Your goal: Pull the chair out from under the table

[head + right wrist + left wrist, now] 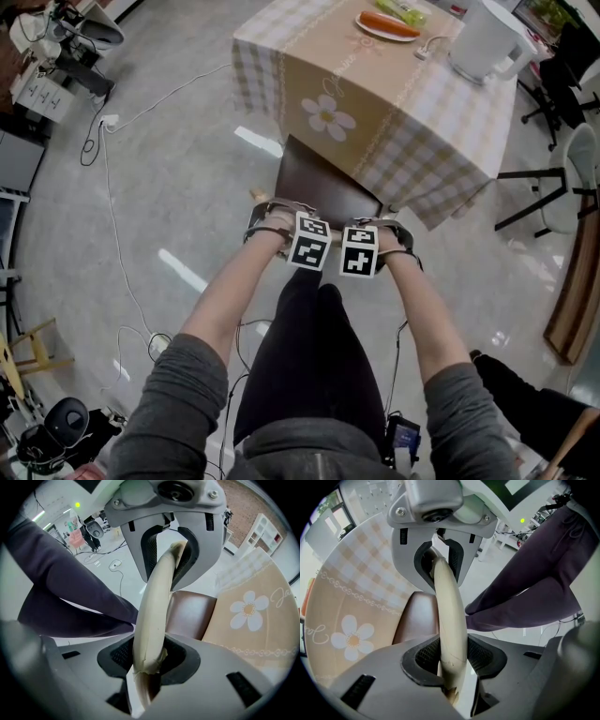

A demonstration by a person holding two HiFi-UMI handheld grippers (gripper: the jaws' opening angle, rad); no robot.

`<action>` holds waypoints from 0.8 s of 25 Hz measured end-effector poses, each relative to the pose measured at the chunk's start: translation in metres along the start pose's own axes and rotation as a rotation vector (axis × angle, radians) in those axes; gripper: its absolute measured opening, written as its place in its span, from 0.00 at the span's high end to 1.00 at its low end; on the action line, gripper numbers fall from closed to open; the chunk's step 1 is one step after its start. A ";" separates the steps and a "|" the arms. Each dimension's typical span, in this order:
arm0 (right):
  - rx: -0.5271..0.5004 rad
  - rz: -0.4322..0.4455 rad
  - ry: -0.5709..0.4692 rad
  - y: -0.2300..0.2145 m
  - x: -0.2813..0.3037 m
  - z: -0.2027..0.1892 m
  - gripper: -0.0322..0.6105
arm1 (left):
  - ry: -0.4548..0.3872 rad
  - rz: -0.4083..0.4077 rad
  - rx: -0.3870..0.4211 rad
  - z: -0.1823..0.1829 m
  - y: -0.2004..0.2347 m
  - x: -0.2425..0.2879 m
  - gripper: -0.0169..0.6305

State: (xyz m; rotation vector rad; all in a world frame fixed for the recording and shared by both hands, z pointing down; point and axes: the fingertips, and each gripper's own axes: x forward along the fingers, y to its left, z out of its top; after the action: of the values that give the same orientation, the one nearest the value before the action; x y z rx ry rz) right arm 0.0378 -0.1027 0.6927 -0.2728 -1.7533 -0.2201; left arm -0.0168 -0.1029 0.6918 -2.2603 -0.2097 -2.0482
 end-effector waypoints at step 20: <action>-0.004 0.013 0.011 0.015 0.000 0.002 0.75 | 0.008 -0.017 -0.004 0.005 -0.015 0.001 0.74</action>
State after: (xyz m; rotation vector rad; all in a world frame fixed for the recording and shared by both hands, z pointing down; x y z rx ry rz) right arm 0.0408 -0.0880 0.6926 -0.2856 -1.7403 -0.2149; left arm -0.0145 -0.0876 0.6922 -2.2597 -0.2254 -2.0671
